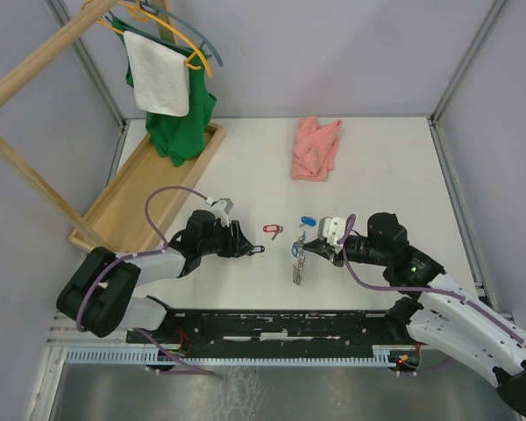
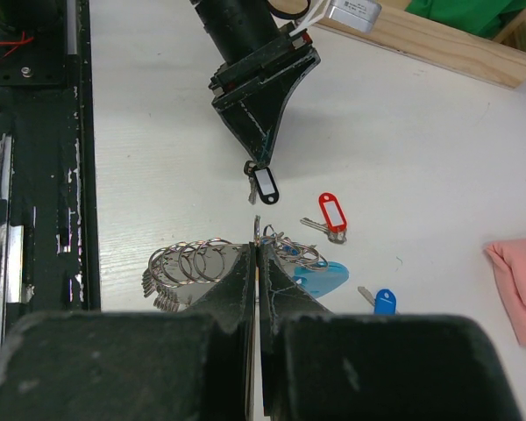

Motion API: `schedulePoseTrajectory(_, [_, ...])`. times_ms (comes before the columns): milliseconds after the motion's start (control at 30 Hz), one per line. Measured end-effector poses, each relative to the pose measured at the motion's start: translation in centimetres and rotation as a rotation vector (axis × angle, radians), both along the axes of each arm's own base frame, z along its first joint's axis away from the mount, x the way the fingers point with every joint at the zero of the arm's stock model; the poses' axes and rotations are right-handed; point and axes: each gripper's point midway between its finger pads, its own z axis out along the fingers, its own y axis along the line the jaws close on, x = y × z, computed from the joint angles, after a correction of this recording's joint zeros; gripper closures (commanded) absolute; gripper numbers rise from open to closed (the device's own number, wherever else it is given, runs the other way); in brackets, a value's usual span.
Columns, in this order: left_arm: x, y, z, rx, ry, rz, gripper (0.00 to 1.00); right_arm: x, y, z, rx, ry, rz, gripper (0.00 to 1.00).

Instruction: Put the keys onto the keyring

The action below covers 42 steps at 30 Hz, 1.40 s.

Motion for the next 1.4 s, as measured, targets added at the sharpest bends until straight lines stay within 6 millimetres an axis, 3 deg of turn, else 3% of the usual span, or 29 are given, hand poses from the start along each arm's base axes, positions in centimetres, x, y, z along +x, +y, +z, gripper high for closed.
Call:
schedulePoseTrajectory(233, [-0.5, -1.3, -0.2, -0.079, 0.023, -0.033, 0.49, 0.0, 0.0, 0.0, 0.0, 0.0, 0.001, 0.99])
schedulePoseTrajectory(567, [-3.9, -3.6, 1.0, -0.15, 0.053, -0.081, 0.49, 0.0, 0.0, 0.0, 0.0, 0.0, 0.001, 0.99])
schedulePoseTrajectory(767, [-2.9, -2.4, 3.1, -0.108, -0.06, 0.0, 0.49, 0.0, 0.0, 0.0, 0.001, 0.003, 0.001, 0.99])
schedulePoseTrajectory(867, [-3.4, -2.5, 3.5, -0.055, -0.12, -0.003, 0.5, 0.0, 0.0, 0.0, 0.001, 0.003, 0.001, 0.99])
schedulePoseTrajectory(1000, [-4.6, -2.8, 2.9, 0.019, -0.186, -0.032, 0.51, -0.1, 0.0, -0.1, 0.0, 0.005, 0.001, 0.99])
schedulePoseTrajectory(1267, [-5.9, -0.3, -0.7, 0.115, -0.282, -0.062, 0.58, -0.2, 0.1, -0.3, -0.002, 0.008, 0.007, 0.98])
schedulePoseTrajectory(1400, [-5.8, -0.2, -0.5, 0.115, -0.356, -0.097, 0.6, -0.3, 0.1, -0.3, -0.002, 0.01, 0.011, 0.98])
